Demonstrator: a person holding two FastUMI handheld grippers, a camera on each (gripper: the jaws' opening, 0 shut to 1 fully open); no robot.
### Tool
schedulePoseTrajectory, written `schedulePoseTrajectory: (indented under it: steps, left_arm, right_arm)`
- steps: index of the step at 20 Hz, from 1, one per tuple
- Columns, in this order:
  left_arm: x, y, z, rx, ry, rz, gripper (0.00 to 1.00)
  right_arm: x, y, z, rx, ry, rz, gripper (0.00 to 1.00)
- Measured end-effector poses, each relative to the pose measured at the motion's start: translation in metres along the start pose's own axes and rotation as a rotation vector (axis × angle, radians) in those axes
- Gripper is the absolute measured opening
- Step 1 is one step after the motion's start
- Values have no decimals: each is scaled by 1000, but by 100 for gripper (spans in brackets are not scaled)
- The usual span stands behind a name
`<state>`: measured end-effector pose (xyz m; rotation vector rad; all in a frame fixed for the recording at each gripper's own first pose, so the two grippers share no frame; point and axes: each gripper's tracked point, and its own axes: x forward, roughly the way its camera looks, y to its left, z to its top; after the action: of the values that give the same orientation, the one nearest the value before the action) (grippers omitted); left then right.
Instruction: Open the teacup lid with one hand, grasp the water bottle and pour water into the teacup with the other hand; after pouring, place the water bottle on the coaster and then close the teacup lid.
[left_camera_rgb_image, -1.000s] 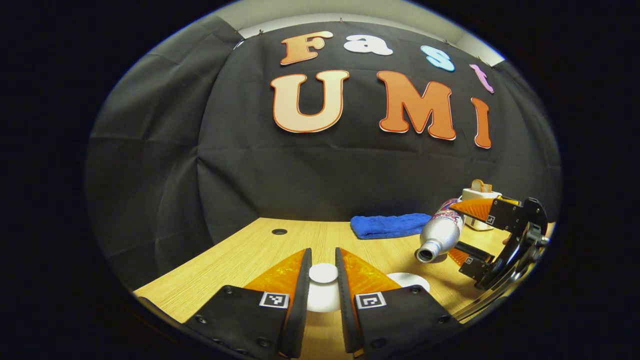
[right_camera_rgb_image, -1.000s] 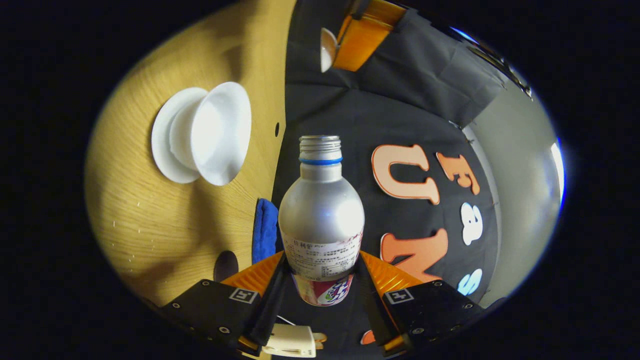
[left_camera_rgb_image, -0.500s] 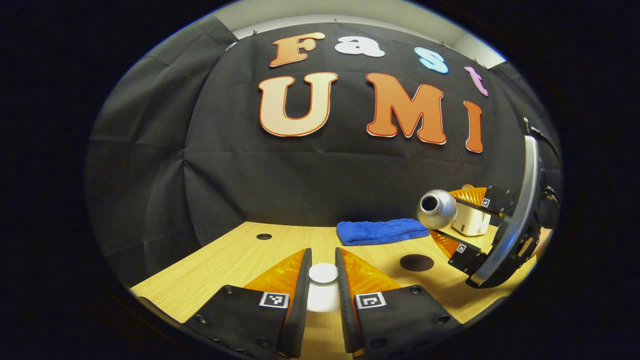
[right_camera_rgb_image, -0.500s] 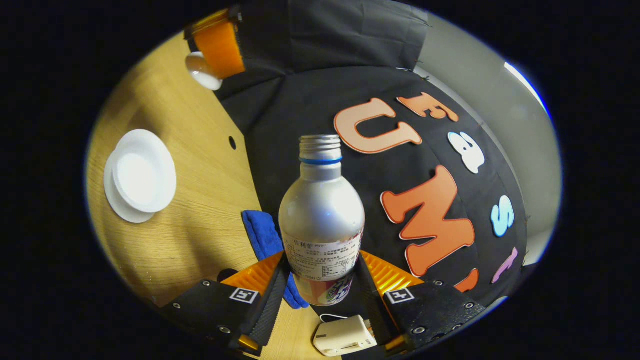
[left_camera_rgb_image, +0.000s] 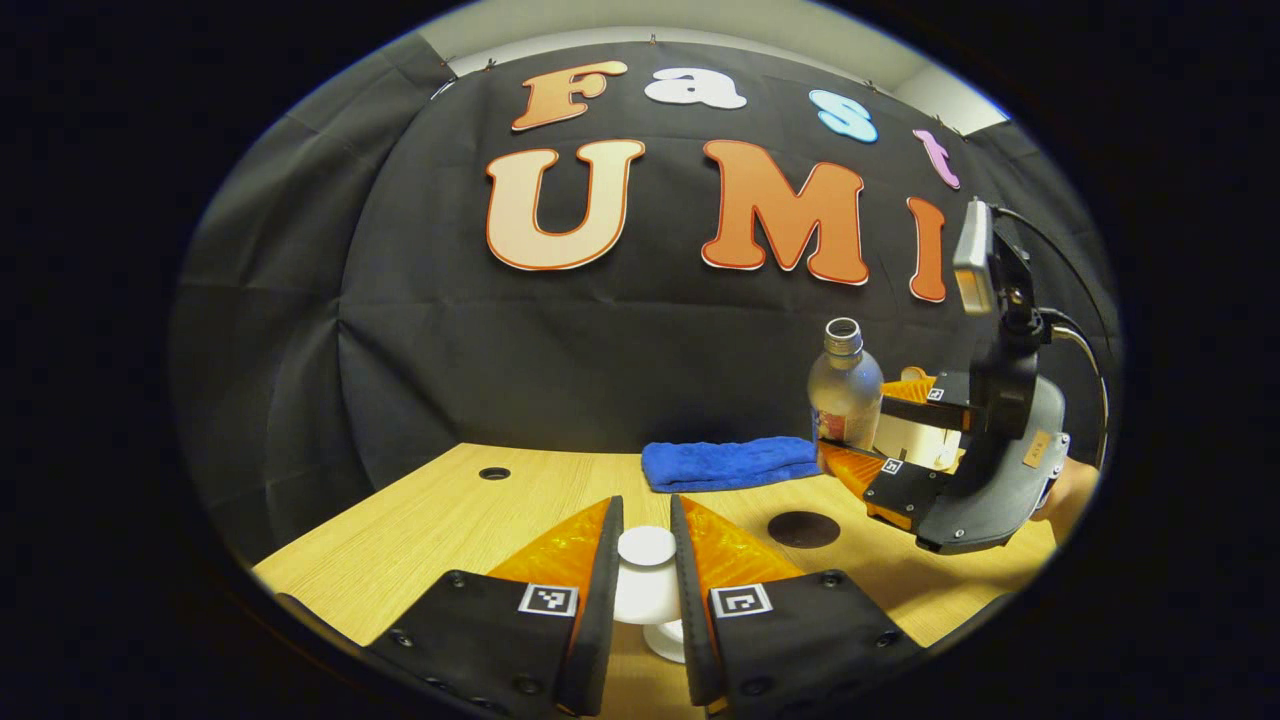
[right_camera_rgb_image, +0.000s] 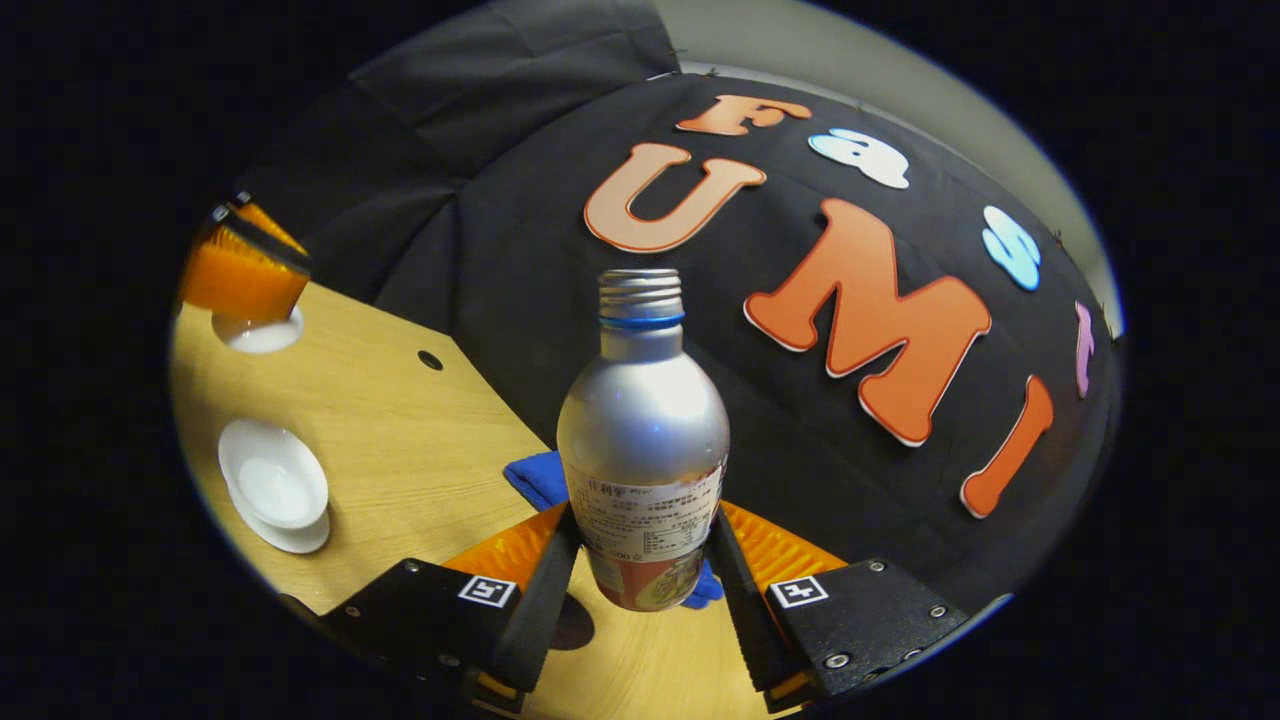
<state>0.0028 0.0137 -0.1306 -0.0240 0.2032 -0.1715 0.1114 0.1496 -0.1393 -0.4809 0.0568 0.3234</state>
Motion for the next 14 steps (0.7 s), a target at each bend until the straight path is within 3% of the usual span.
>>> schedulePoseTrajectory:
  steps: [6,11,14]
  left_arm:
    - [4,-15,-1,-9,5,-20,34]
    - [6,-23,-1,-20,10,-32,34]
    - [7,-28,-3,-8,20,-34,34]
  right_arm:
    - [8,15,-30,318,115,77,77]
    - [10,25,-39,449,186,113,77]
    - [8,25,-49,459,220,96,77]
